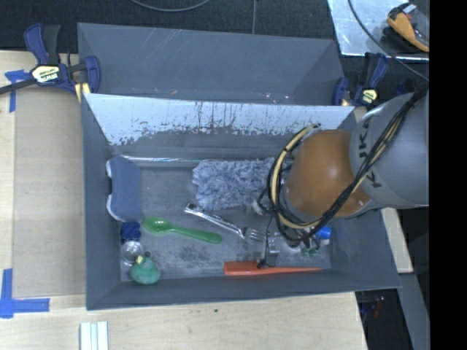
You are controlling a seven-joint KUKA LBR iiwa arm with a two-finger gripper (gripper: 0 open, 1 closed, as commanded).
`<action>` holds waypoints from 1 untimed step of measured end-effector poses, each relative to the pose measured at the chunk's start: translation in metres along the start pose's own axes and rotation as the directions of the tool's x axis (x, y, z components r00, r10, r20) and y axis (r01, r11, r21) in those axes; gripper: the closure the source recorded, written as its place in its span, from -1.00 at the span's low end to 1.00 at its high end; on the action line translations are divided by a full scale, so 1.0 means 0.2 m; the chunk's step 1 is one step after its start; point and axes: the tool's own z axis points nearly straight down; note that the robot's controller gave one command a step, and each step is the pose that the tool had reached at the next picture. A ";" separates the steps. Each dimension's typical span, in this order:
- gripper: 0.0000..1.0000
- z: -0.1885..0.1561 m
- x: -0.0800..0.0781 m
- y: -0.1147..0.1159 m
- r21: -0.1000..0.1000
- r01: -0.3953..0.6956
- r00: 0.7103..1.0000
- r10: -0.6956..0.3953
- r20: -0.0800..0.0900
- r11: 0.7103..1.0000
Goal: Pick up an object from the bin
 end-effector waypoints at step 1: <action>-1.00 0.00 -0.02 -0.04 0.004 -0.002 1.000 0.002 0.000 1.000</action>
Offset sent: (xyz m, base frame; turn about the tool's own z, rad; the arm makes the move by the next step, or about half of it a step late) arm 0.0117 -0.0108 -0.0007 0.0219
